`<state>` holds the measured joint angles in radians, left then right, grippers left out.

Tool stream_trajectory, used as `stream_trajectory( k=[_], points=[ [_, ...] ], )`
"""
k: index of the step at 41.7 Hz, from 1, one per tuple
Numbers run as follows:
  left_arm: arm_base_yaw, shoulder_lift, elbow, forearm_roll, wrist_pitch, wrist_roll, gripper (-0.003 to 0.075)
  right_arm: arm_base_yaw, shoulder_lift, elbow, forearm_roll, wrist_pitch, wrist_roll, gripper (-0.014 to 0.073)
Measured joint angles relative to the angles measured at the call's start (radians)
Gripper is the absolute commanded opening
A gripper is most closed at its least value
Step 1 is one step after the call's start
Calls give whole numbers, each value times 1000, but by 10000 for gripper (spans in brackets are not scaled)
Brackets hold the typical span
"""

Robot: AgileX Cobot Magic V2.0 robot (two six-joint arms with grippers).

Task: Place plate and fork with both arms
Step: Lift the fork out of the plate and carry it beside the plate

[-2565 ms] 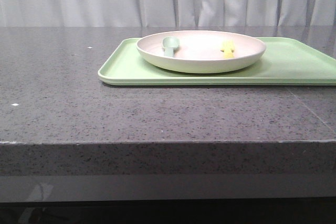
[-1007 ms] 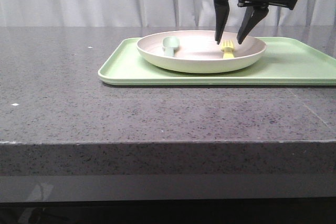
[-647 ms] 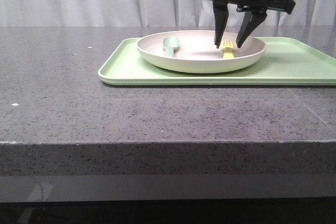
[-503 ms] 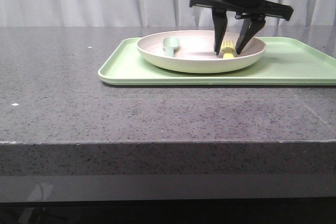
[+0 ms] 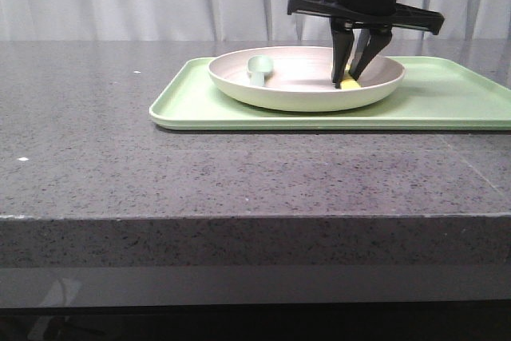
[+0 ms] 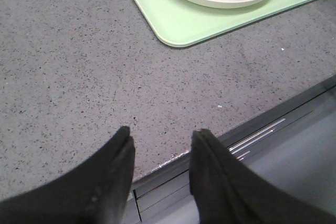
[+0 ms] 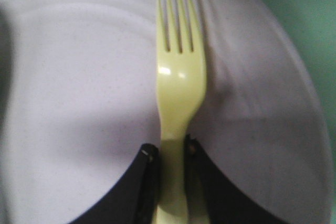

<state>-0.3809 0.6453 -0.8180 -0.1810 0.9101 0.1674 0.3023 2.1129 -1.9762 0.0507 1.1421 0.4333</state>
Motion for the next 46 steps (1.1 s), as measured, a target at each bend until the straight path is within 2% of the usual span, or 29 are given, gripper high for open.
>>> stream_trajectory(
  k=[4,16,28,46],
  points=[
    [0,0,0,0,0,0,258,0,0,0,0,2,0,21],
    [0,0,0,0,0,0,258,0,-2,-1,0,6,-13,19],
    [0,0,0,0,0,2,258,-16,-31,-73,0,91,-63,19],
    [0,0,0,0,0,2,258,-185,-85,-69,23,102,-175,19]
  ],
)
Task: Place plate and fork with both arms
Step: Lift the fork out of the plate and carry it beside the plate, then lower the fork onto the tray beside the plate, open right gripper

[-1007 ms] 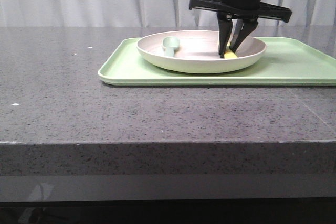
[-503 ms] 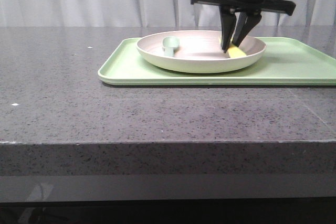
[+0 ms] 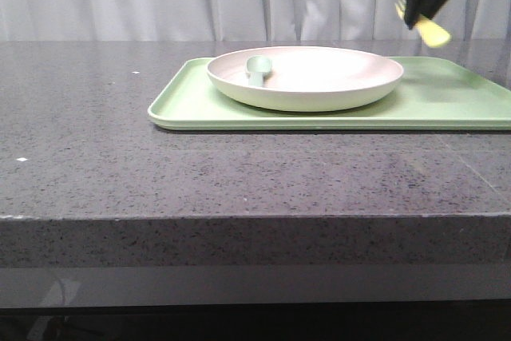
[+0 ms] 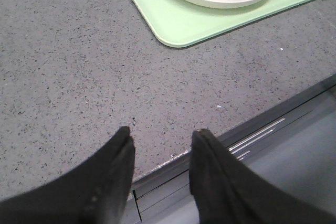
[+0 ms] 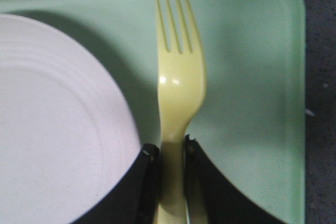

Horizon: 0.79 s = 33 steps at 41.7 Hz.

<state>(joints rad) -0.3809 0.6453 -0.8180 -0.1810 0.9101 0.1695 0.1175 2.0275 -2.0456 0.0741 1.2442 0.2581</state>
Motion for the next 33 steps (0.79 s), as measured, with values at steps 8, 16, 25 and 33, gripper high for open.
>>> stream_trajectory(
  k=[8,16,25,33],
  points=[
    [0,0,0,0,0,0,258,-63,0,106,80,0,-83,19],
    [0,0,0,0,0,0,258,-87,12,167,107,0,-145,19],
    [0,0,0,0,0,0,258,-87,30,173,109,-4,-159,141],
    [0,0,0,0,0,0,258,-87,32,173,105,-6,-162,300]
  ],
)
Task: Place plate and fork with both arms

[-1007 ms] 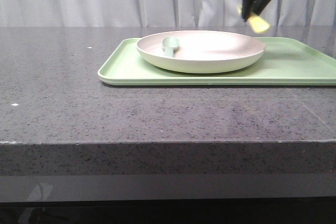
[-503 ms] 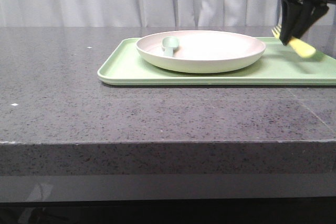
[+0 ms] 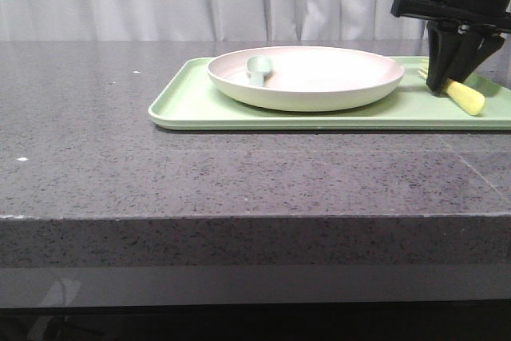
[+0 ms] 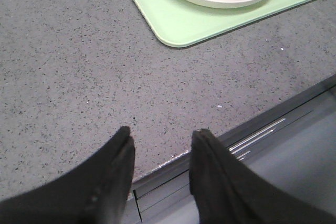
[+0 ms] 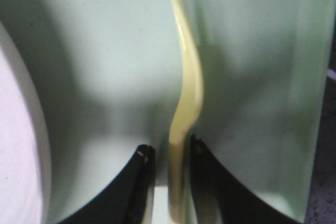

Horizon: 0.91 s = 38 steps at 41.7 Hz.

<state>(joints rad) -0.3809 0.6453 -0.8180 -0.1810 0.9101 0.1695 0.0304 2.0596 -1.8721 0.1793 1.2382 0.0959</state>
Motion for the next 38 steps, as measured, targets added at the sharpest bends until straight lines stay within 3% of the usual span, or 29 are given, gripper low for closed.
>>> stream_trajectory(
  k=[16,27,38],
  points=[
    [0,0,0,0,0,0,258,0,-12,0,-15,0,0,303],
    [0,-1,0,0,0,0,258,10,-139,0,-32,0,-2,301],
    [0,-1,0,0,0,0,258,158,-375,82,-143,2,-2,301]
  ],
)
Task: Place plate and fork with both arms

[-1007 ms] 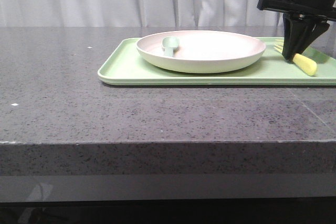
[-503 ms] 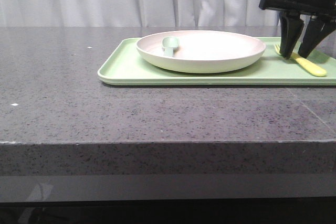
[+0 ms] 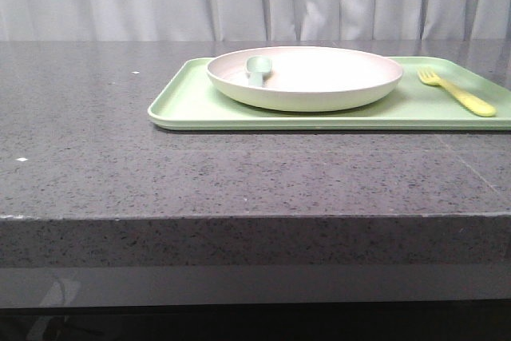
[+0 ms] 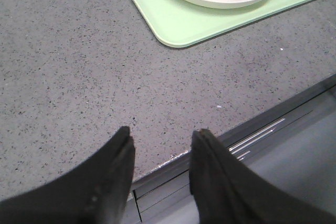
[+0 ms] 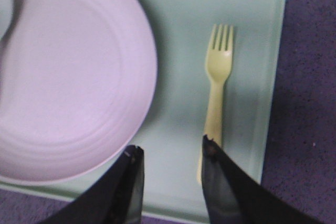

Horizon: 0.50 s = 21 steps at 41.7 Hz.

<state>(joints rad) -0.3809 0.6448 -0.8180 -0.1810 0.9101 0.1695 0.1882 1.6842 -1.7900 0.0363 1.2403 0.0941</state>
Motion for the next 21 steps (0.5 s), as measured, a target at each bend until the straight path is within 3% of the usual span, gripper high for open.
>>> stream_trajectory(
  k=[10,21],
  points=[
    [0,0,0,0,0,0,258,46,-249,205,-18,3,0,301],
    [0,0,0,0,0,0,258,46,-510,488,-36,-111,0,301]
  ],
)
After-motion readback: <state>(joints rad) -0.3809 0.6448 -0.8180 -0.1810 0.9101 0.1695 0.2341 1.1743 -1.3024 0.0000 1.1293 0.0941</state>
